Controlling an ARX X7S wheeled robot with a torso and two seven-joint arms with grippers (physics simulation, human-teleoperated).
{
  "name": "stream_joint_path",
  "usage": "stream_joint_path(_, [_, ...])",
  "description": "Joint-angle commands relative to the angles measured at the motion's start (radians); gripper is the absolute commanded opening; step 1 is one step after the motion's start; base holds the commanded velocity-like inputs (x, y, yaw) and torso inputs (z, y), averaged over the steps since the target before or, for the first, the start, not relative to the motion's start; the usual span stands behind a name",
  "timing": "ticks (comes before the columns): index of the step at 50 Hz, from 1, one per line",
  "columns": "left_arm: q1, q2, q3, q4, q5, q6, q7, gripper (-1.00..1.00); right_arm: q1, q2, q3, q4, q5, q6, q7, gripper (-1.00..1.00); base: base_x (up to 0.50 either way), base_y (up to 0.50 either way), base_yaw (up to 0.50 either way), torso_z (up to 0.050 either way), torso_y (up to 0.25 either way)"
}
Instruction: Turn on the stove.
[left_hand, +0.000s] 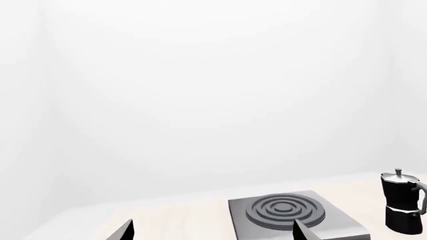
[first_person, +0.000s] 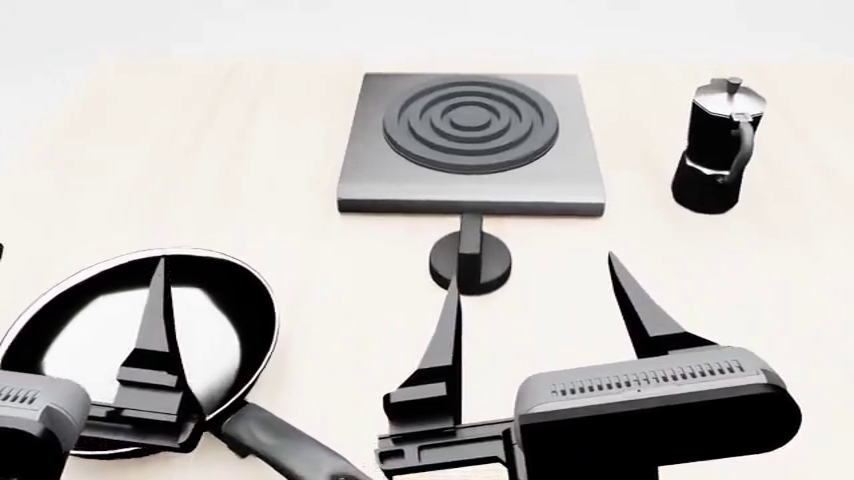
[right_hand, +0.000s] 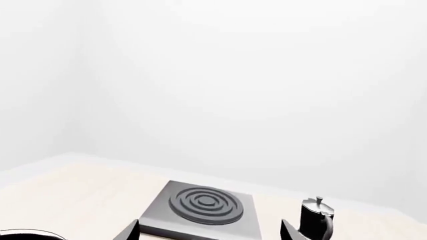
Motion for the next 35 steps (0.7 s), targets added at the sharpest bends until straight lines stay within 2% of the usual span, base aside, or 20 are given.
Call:
stream_joint_path(1, [-0.002, -0.006, 0.003, -0.002, -0.005, 0.002, -0.008, 1.00, 0.002, 0.004, -0.003, 0.000, 0.005, 0.002, 0.007, 1.00, 0.21, 0.00, 0.00, 0.000, 0.000])
stream_joint_path(35, [-0.009, -0.021, 0.010, -0.009, -0.025, 0.007, -0.027, 1.00, 0.009, 0.015, -0.002, 0.000, 0.025, 0.003, 0.024, 1.00, 0.20, 0.00, 0.00, 0.000, 0.000])
